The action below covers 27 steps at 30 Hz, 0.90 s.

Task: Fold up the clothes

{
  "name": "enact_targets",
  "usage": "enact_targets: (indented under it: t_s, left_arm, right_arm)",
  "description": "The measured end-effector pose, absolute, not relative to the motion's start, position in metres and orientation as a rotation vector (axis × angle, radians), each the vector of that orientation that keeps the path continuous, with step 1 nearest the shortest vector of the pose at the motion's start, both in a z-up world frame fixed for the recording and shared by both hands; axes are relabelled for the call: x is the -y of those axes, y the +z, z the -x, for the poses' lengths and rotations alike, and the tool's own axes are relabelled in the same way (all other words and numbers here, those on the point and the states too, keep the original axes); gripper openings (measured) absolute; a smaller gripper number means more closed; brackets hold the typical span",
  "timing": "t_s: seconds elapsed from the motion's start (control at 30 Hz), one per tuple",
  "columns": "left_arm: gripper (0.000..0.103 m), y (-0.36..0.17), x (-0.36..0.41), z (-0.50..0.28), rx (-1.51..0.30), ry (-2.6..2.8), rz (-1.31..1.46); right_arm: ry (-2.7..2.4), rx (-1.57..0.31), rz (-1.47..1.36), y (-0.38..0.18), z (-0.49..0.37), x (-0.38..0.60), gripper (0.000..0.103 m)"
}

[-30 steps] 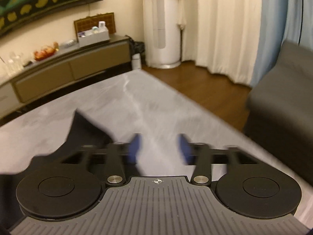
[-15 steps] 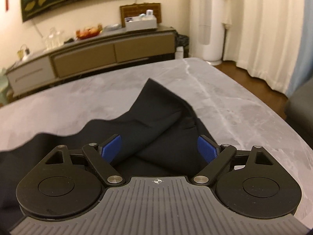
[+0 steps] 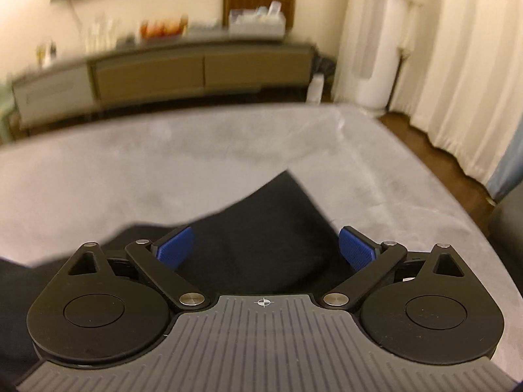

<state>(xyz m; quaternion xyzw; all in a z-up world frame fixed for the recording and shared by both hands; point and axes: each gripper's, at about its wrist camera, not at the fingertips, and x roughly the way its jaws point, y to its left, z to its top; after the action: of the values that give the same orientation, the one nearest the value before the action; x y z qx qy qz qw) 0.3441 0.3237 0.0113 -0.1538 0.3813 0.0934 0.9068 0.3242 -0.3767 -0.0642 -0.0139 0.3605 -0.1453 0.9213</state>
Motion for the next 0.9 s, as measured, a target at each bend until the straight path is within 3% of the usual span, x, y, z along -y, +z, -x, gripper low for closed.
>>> enact_targets:
  t_s: [0.13, 0.27, 0.3, 0.37, 0.5, 0.57, 0.67, 0.73, 0.77, 0.8, 0.87, 0.9]
  left_arm:
    - [0.003, 0.007, -0.313, -0.353, -0.819, 0.146, 0.232]
    - [0.002, 0.012, -0.313, -0.357, -0.765, 0.132, 0.230]
    - [0.002, 0.019, -0.320, -0.356, -0.696, 0.142, 0.274]
    - [0.002, 0.041, -0.339, -0.349, -0.527, 0.165, 0.380]
    - [0.002, 0.075, -0.370, -0.319, -0.219, 0.215, 0.519]
    - [0.003, 0.065, -0.375, -0.324, -0.239, 0.262, 0.544]
    - [0.006, 0.027, -0.371, -0.356, -0.485, 0.221, 0.539]
    - [0.012, 0.005, -0.359, -0.369, -0.628, 0.247, 0.479]
    - [0.023, 0.000, -0.357, -0.371, -0.657, 0.268, 0.461]
    - [0.038, -0.003, -0.355, -0.371, -0.683, 0.283, 0.443]
    - [0.051, 0.008, -0.355, -0.362, -0.688, 0.267, 0.409]
    - [0.057, 0.016, -0.355, -0.356, -0.681, 0.255, 0.391]
  right_arm:
    - [-0.310, -0.753, 0.070, -0.073, -0.349, 0.380, 0.095]
    - [-0.182, -0.808, -0.022, -0.064, -0.368, 0.391, 0.006]
    - [-0.167, -0.815, -0.004, -0.060, -0.372, 0.389, 0.002]
    - [-0.180, -0.769, 0.063, -0.046, -0.373, 0.384, 0.002]
    - [-0.207, -0.447, 0.045, 0.019, -0.349, 0.387, 0.002]
    - [-0.250, -0.363, 0.056, 0.031, -0.348, 0.385, 0.002]
    - [-0.313, -0.472, 0.068, 0.010, -0.369, 0.381, 0.007]
    - [-0.363, -0.604, 0.079, -0.018, -0.375, 0.380, 0.037]
    - [-0.372, -0.677, 0.071, -0.033, -0.373, 0.380, 0.054]
    - [-0.374, -0.718, 0.057, -0.041, -0.366, 0.380, 0.055]
    - [-0.361, -0.712, 0.009, -0.043, -0.334, 0.380, 0.058]
    - [-0.351, -0.693, -0.022, -0.041, -0.313, 0.380, 0.067]
